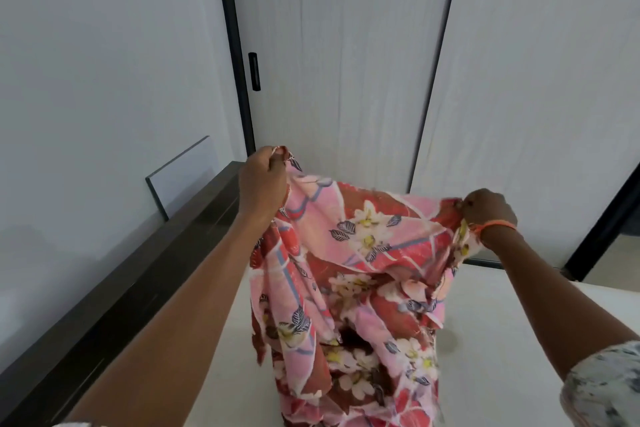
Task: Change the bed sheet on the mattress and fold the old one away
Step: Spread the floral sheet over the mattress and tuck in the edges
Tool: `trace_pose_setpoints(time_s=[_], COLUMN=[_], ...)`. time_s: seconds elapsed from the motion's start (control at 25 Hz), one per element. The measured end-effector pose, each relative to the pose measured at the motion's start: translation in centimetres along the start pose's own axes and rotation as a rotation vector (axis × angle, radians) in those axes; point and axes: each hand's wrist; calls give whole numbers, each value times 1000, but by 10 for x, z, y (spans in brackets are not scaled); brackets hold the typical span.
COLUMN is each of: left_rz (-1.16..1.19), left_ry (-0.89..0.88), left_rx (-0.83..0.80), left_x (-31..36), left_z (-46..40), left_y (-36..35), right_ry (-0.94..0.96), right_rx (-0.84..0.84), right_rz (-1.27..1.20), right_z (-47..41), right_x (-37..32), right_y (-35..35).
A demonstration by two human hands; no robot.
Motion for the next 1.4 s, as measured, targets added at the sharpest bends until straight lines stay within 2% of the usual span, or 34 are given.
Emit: trace_pose_setpoints(time_s=[0.08, 0.12, 0.2, 0.24, 0.28, 0.36, 0.44, 0.52, 0.56, 0.68, 0.8, 0.88, 0.92, 0.96, 1.0, 1.08, 1.12, 1.16, 1.2, 1.28, 1.36, 1.4], left_rz=[18, 17, -26, -43, -46, -25, -145, -478, -627, -736, -612, -385, -230, -81, 47, 192, 202, 196, 195, 241, 315, 323], left_ry=[-56, -99, -215, -275, -321, -382, -431, -439, -380, -5, 206, 251, 267, 272, 252, 126, 40, -33, -82, -78, 43, 109], left_rx=[-42, -74, -155, -200, -248, -347, -403, -395, -378, -421, -476, -521, -575, -641, -712, -836, -878, -908, -903, -744, -569, -544], left_x=[9, 13, 23, 29, 34, 39, 24, -9, -29, -82, -110, -111, -104, -92, -75, -40, -24, -10, -1, 6, -4, -10], left_z=[4, 6, 14, 16, 18, 19, 17, 16, 19, 36, 42, 36, 34, 33, 32, 28, 26, 25, 26, 27, 33, 38], left_y=[-3, -8, -21, -28, -32, -33, -32, -34, -35, -37, -34, -31, -29, -25, -20, -13, -11, -10, -11, -15, -21, -24], right_ry=[-37, 59, 289, 386, 526, 794, 869, 762, 679, 390, 58, -104, -124, -55, 138, 582, 665, 713, 734, 729, 702, 660], right_rx=[-134, -244, -524, -596, -582, -383, -166, -5, 65, 203, 247, 171, 131, 92, 34, -259, -441, -534, -502, -351, -233, -200], right_rz=[162, 110, -357, -564, -641, -610, -650, -656, -632, -574, -576, -468, -388, -324, -319, -440, -534, -611, -676, -739, -751, -801], right_z=[15, 27, 58, 75, 89, 104, 97, 76, 64, 39, 33, 42, 50, 60, 72, 107, 127, 142, 148, 149, 143, 140], right_x=[-6, -17, -52, -72, -92, -124, -130, -116, -106, -70, -35, -23, -24, -29, -38, -68, -88, -105, -117, -129, -125, -121], right_y=[-9, -15, -23, -26, -28, -28, -21, -11, -6, -5, -15, -22, -25, -27, -31, -36, -37, -40, -44, -42, -32, -28])
Point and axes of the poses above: each hand's wrist, its own z-axis away from the middle knuckle, its own y-axis out of the back of the hand, x = y × z, and after that the axes turned 14 degrees about -z, right-handed
